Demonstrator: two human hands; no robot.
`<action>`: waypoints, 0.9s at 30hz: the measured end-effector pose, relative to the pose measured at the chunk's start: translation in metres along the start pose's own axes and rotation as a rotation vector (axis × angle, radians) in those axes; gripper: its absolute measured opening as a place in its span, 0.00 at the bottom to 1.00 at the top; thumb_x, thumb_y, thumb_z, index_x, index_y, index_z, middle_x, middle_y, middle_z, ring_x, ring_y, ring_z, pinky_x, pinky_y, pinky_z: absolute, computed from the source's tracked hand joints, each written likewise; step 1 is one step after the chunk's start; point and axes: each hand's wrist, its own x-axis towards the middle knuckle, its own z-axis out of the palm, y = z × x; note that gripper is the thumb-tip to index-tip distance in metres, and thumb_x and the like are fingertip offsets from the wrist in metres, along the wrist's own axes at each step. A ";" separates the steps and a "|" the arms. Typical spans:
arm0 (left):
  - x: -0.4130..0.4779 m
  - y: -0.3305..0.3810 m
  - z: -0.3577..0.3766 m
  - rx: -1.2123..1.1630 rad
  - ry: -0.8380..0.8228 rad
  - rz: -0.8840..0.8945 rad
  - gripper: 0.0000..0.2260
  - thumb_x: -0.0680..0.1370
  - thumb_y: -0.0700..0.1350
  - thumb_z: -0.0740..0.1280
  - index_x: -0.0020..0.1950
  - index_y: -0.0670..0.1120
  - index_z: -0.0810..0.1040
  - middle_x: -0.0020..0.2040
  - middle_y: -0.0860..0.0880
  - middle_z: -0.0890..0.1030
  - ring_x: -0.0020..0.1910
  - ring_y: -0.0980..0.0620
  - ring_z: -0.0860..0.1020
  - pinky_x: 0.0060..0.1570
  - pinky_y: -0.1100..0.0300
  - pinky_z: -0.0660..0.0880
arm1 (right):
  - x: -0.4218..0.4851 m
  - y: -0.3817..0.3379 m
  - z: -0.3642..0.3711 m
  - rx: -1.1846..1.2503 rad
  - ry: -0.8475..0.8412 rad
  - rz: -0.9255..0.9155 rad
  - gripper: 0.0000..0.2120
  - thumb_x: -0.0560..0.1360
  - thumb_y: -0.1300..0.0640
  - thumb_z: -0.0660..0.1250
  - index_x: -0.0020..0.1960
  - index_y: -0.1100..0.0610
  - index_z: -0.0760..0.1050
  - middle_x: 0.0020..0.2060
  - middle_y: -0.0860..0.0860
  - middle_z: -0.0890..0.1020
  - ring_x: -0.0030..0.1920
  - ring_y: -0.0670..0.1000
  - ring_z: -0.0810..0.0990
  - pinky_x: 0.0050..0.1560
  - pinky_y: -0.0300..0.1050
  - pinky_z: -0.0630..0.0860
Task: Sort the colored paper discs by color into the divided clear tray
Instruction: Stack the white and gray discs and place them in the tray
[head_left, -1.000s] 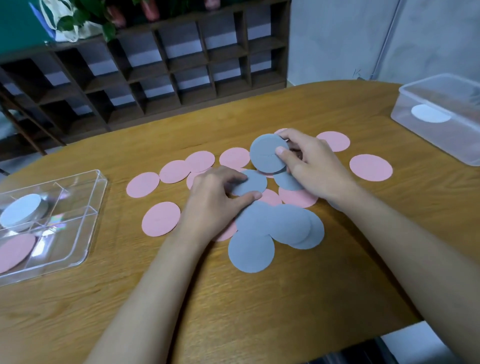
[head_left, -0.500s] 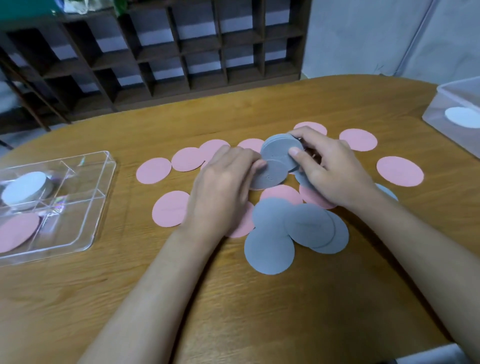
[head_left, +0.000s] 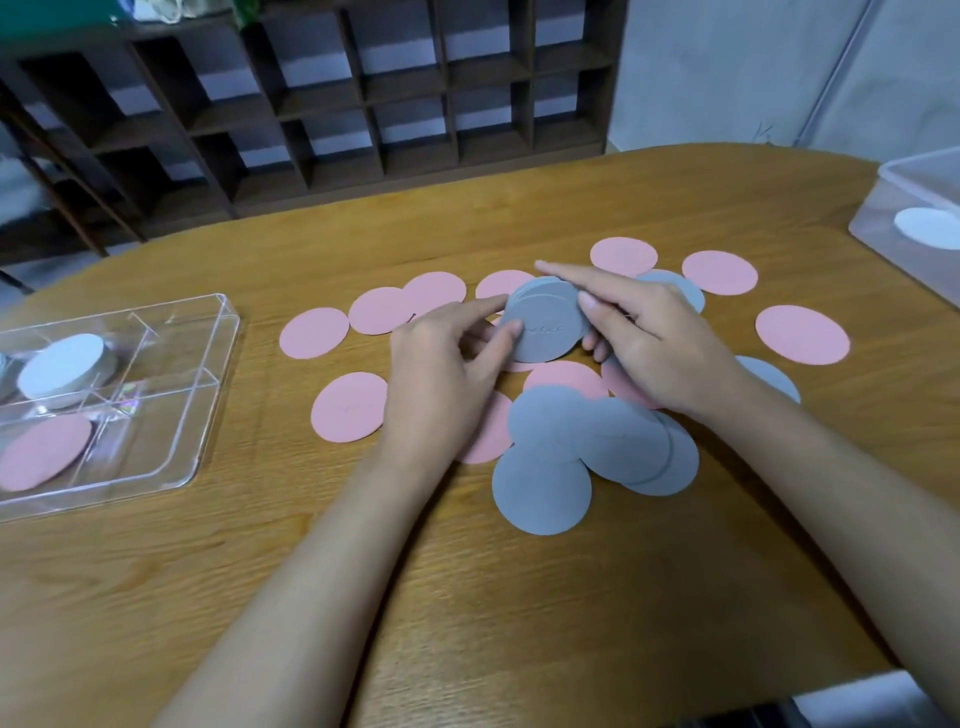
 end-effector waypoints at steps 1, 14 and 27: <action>0.000 0.001 0.000 -0.037 -0.005 -0.028 0.09 0.79 0.44 0.75 0.59 0.48 0.87 0.37 0.53 0.86 0.37 0.58 0.85 0.45 0.56 0.82 | 0.000 -0.001 0.001 0.000 -0.014 0.002 0.20 0.88 0.56 0.54 0.77 0.43 0.71 0.39 0.52 0.81 0.42 0.50 0.79 0.47 0.50 0.77; -0.002 0.003 0.001 0.017 -0.009 -0.026 0.04 0.78 0.46 0.76 0.50 0.47 0.87 0.36 0.56 0.85 0.37 0.60 0.84 0.42 0.63 0.78 | -0.003 -0.006 0.007 -0.183 -0.090 -0.023 0.15 0.86 0.54 0.58 0.72 0.47 0.68 0.51 0.49 0.81 0.50 0.48 0.78 0.48 0.40 0.73; -0.002 0.011 -0.009 0.044 -0.181 -0.052 0.04 0.77 0.46 0.74 0.51 0.50 0.83 0.33 0.52 0.82 0.33 0.54 0.80 0.39 0.65 0.74 | 0.000 0.001 -0.009 -0.156 0.038 0.030 0.11 0.86 0.56 0.57 0.68 0.53 0.70 0.50 0.50 0.80 0.49 0.51 0.76 0.44 0.47 0.67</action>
